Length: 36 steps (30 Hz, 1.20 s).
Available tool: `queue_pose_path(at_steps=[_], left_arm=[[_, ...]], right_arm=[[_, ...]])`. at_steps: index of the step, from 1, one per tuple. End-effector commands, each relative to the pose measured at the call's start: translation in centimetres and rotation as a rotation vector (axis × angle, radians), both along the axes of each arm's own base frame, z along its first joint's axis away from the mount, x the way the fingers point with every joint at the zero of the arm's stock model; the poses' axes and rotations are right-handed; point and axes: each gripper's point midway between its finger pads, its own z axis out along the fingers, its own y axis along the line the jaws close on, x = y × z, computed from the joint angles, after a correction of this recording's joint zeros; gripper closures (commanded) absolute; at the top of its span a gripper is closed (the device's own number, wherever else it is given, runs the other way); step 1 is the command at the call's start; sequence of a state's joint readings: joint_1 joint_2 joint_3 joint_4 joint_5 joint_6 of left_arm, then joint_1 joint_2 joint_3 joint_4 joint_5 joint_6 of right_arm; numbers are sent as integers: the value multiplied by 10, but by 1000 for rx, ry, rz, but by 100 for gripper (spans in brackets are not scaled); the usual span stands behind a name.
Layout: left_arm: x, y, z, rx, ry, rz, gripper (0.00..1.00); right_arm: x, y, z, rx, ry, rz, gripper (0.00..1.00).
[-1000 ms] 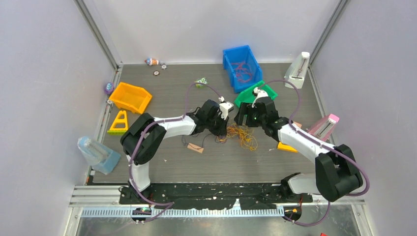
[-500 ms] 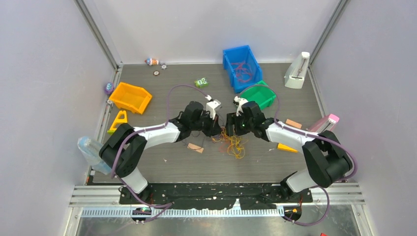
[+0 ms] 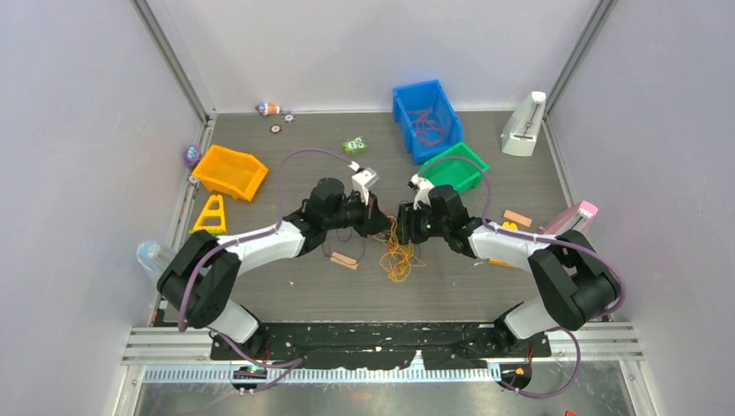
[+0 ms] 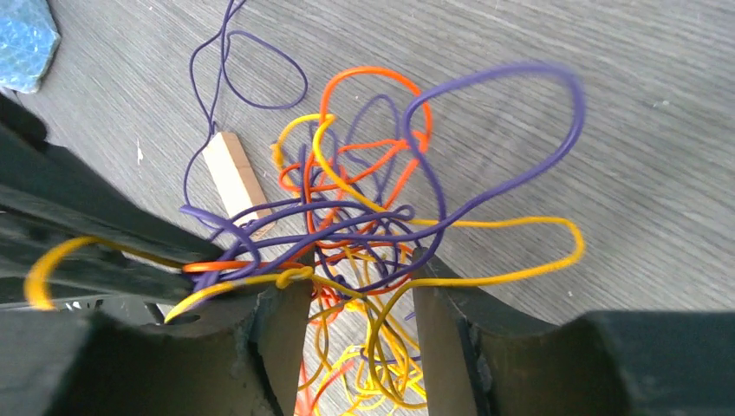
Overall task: Untangle the cables
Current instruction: Untie the cable.
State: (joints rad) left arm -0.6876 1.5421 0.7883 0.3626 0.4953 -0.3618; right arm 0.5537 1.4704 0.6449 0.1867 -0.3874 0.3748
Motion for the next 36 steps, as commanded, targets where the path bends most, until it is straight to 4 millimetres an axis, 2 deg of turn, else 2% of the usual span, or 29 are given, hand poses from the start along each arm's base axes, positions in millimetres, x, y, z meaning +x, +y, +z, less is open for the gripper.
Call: queue_pose_path(at_steps=[1, 4, 7, 10, 14, 20, 23, 26, 29, 31, 33, 34, 36], left_arm=[[6, -1, 76, -173, -164, 14, 100], [4, 7, 87, -150, -204, 21, 100], [2, 13, 93, -125, -228, 28, 100], [0, 18, 105, -134, -250, 45, 100], [-6, 20, 125, -162, -272, 36, 100], [-10, 25, 148, -184, -324, 37, 100], [-7, 28, 158, -181, -350, 53, 100], [-4, 34, 177, -176, -403, 85, 100], [9, 49, 195, -124, -436, 190, 100], [22, 66, 204, -66, -463, 294, 100], [31, 85, 218, -27, -511, 395, 100], [36, 99, 219, 9, -516, 465, 100], [46, 134, 225, 60, -531, 642, 100]], right_arm=[[11, -1, 10, 3, -41, -62, 45], [13, -11, 6, -26, -50, -115, 37], [18, -17, 16, -19, -92, -156, 35], [23, -27, 16, -30, -102, -202, 31], [25, -26, 15, -17, -92, -203, 23], [23, -12, 11, 21, -61, -148, 24], [21, -9, -8, -9, -2, -145, 27], [18, -12, -25, -76, 33, -155, 30], [21, -33, -37, -221, 38, -238, 41], [21, -45, -38, -272, 27, -274, 52], [26, -59, -33, -314, -9, -335, 69], [26, -65, -30, -329, -14, -356, 84], [28, -82, -27, -380, -22, -428, 93]])
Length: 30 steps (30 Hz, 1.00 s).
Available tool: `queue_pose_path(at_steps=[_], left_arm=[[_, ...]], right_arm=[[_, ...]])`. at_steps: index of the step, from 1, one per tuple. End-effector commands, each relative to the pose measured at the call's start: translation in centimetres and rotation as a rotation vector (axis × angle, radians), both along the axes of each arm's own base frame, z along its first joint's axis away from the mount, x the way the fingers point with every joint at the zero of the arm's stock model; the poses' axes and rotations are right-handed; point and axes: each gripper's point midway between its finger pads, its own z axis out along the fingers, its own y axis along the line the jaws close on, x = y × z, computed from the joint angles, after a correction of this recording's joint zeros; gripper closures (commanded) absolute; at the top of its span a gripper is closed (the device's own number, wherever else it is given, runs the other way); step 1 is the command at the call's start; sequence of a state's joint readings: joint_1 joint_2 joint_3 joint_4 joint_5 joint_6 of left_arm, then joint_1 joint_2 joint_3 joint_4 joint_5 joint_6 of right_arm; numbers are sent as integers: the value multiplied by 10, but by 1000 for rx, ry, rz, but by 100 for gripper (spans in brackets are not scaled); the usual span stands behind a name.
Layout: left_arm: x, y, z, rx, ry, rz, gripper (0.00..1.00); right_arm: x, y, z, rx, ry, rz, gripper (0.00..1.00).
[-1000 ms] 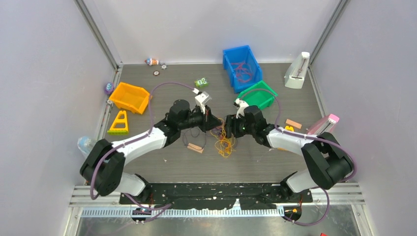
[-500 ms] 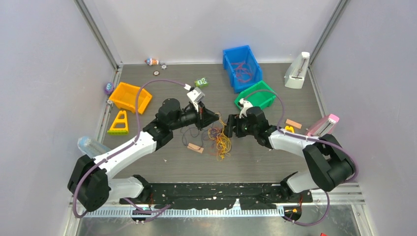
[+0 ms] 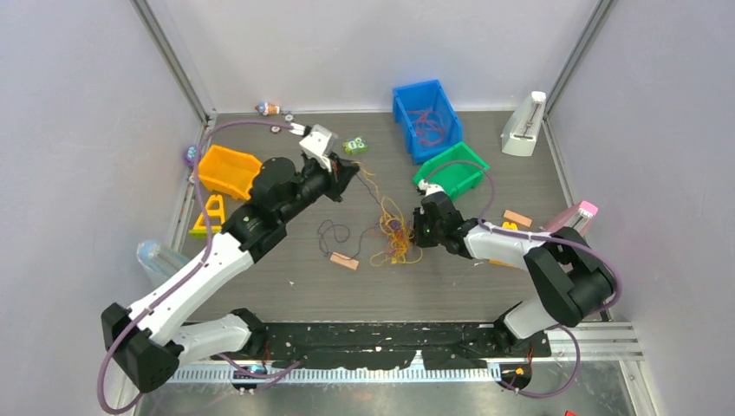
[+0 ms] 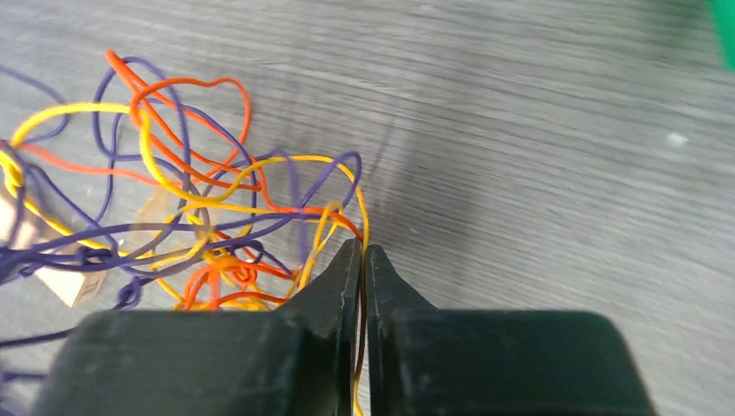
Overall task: Untangle the cables
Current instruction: Untie the cable.
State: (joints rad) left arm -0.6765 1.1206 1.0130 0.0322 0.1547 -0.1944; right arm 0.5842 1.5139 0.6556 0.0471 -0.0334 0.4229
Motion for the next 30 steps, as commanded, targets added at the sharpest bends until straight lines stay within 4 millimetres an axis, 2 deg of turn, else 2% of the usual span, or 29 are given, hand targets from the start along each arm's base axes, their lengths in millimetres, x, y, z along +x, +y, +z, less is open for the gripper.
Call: queue_pose_path(at_steps=[1, 3, 6, 10, 15, 19, 23, 30], left_arm=[[26, 87, 34, 49, -88, 451, 100], [31, 129, 32, 65, -84, 651, 100], [29, 186, 18, 91, -27, 895, 100], [15, 237, 11, 65, 11, 1073, 100], [-9, 288, 25, 33, -33, 1247, 100], [-19, 314, 35, 33, -61, 1342, 100], [-23, 333, 31, 3, -33, 1450, 100], [-27, 348, 20, -143, 2, 1562, 100]], right_arm=[[15, -48, 17, -163, -72, -204, 94], [17, -65, 23, -196, -95, -279, 94], [17, -84, 38, -216, -149, -372, 95], [13, -119, 57, -261, -225, -528, 95], [-1, -160, 69, -273, -258, -721, 95], [-5, -183, 76, -238, -272, -811, 95], [-7, -196, 81, -207, -285, -876, 95], [-14, -224, 88, -207, -301, -992, 95]])
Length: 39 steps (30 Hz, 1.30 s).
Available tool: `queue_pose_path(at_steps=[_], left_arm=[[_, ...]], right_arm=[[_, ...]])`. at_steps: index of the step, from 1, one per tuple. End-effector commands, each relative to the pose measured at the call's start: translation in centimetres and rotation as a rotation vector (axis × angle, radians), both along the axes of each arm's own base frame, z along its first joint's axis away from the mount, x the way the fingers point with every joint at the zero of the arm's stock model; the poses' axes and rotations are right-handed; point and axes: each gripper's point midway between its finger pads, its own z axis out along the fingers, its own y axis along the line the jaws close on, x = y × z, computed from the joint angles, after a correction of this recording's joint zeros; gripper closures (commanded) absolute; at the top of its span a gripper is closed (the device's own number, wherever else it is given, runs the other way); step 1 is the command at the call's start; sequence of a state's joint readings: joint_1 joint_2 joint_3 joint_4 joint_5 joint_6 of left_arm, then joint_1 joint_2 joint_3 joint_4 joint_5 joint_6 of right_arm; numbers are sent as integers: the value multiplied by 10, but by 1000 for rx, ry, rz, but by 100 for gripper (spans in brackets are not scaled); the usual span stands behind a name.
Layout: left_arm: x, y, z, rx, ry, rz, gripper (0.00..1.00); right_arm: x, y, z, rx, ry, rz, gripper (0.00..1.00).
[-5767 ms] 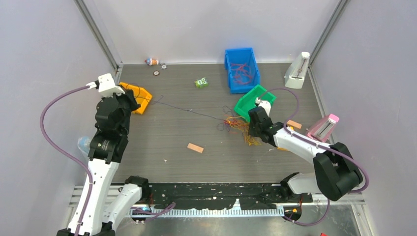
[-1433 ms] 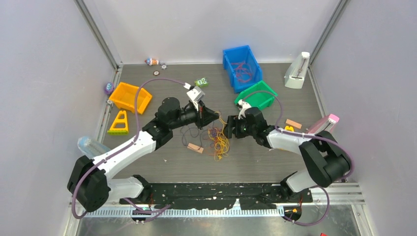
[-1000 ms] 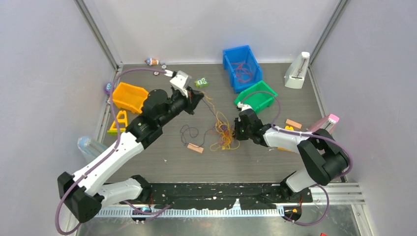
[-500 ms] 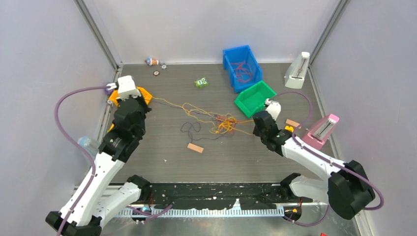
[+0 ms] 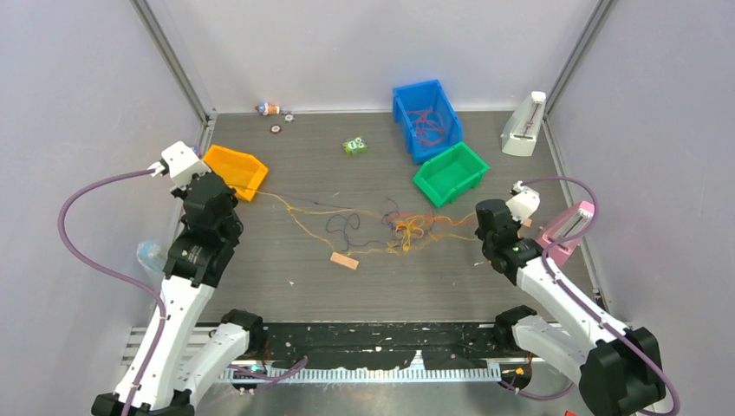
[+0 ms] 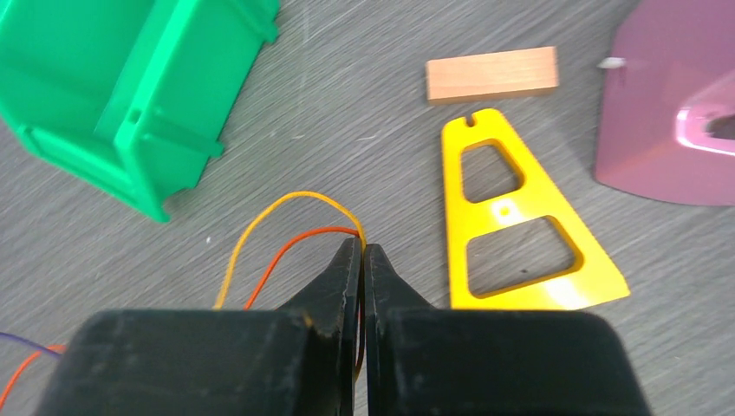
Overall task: Untangle the cables
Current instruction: Untie the cable.
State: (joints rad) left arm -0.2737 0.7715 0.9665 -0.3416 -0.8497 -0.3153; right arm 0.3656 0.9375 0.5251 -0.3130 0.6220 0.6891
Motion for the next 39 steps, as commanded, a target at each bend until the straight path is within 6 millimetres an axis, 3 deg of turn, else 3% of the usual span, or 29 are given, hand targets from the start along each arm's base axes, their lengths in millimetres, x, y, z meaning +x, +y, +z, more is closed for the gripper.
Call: queue_pose_path(at_steps=[1, 5, 8, 10, 13, 17, 21, 23, 25, 29, 36, 39], left_arm=[[-13, 22, 8, -104, -115, 175, 100], [-14, 25, 4, -161, -192, 206, 100], [7, 0, 5, -163, -203, 35, 100], [24, -28, 0, -171, -171, -131, 100], [42, -65, -14, -199, -110, -312, 100], [52, -108, -35, -136, 17, -506, 76], [45, -149, -37, 23, 18, -622, 26], [42, -174, -40, 83, 11, -716, 16], [39, -209, -45, 142, 0, -894, 15], [12, -287, -48, 178, -108, -1328, 20], [-13, -349, -44, 203, -239, -1606, 18], [-19, -363, -41, 196, -263, -1647, 3]], right_arm=[[-9, -32, 9, -39, -31, -142, 95], [-11, -38, 12, -36, -33, -157, 95], [-2, -24, 17, -24, -34, -49, 95], [8, 10, 19, 34, -35, 152, 95], [19, 41, 34, 77, -90, 338, 95], [20, 86, 62, 161, -168, 585, 95], [15, 125, 95, 226, -236, 784, 94], [11, 142, 111, 246, -264, 869, 94], [3, 163, 129, 271, -295, 973, 94], [-8, 191, 163, 305, -350, 1116, 94], [-20, 209, 218, 318, -454, 1219, 94], [-23, 212, 235, 325, -482, 1241, 94]])
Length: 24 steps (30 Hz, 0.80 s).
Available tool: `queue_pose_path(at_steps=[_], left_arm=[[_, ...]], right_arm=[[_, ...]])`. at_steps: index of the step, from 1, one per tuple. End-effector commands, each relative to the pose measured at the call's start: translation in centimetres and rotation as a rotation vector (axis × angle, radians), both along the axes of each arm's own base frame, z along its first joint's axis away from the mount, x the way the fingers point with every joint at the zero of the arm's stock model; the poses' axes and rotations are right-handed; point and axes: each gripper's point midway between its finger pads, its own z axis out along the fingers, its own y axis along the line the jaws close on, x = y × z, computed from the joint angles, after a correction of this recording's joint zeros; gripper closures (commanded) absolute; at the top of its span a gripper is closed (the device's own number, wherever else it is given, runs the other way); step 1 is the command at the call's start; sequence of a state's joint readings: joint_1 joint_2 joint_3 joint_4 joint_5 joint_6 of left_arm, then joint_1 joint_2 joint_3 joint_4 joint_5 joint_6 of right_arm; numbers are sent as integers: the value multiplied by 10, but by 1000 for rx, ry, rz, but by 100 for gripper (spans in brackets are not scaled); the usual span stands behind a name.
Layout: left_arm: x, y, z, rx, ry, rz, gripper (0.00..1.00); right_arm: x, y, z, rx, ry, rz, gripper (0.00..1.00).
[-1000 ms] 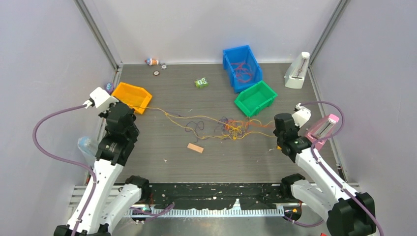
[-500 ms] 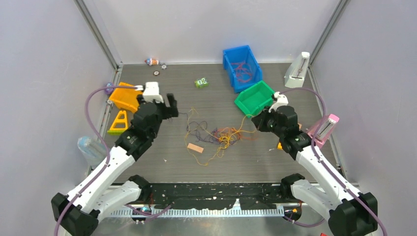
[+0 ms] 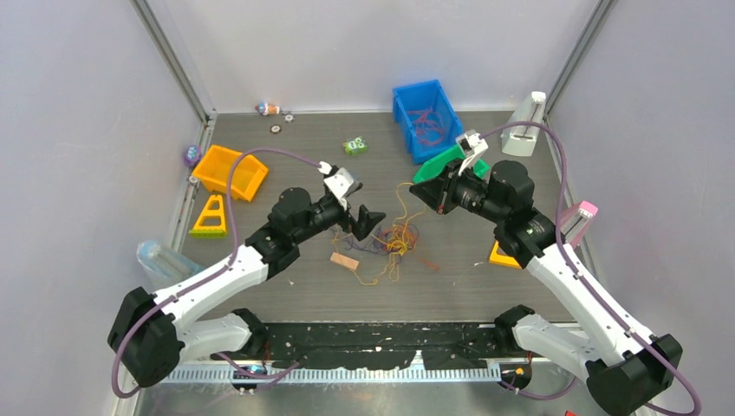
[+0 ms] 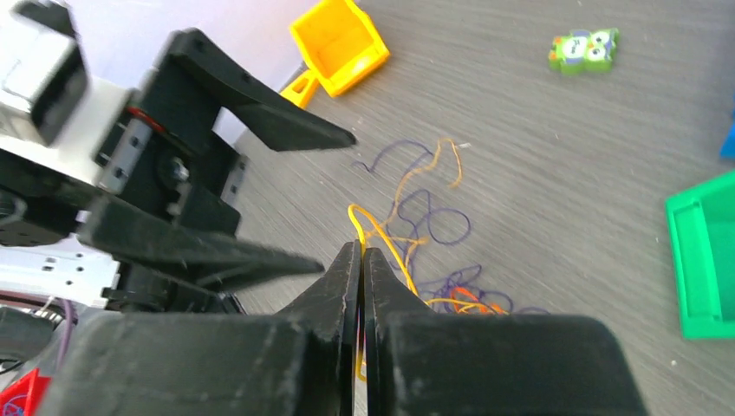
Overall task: Untangle the cables
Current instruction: Untie the cable.
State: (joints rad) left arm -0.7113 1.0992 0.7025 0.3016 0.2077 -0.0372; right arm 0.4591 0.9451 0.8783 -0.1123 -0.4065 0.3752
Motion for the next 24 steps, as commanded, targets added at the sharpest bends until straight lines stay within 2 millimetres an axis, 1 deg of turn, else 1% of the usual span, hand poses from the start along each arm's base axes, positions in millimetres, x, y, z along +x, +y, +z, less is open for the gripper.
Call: queue_pose_path(at_steps=[1, 6, 12, 15, 17, 18, 19, 20, 23, 24], left_arm=[[-18, -32, 50, -111, -165, -165, 1], [-25, -45, 49, -127, -170, -224, 0], [-34, -66, 36, -119, -149, -283, 2], [-34, -76, 30, -121, -123, -293, 3], [-31, -85, 21, -108, -99, -293, 7], [-31, -88, 18, -103, -93, -295, 13], [-30, -91, 16, -102, -83, -295, 22], [-28, -93, 14, -106, -74, -290, 34], [-23, -92, 14, -131, -50, -258, 87], [-23, -91, 16, -136, -52, -250, 99]], right_arm=[[-7, 10, 53, 60, -121, 73, 94], [-7, 13, 65, 79, -133, 84, 94], [-6, 17, 74, 114, -138, 96, 94], [-4, 18, 80, 128, -144, 91, 94], [-2, 17, 86, 134, -152, 82, 94], [-2, 17, 91, 139, -162, 80, 94], [-1, 17, 94, 142, -166, 78, 94], [-1, 17, 99, 148, -175, 77, 94], [-3, 15, 107, 160, -190, 70, 93], [0, 13, 105, 157, -187, 49, 80]])
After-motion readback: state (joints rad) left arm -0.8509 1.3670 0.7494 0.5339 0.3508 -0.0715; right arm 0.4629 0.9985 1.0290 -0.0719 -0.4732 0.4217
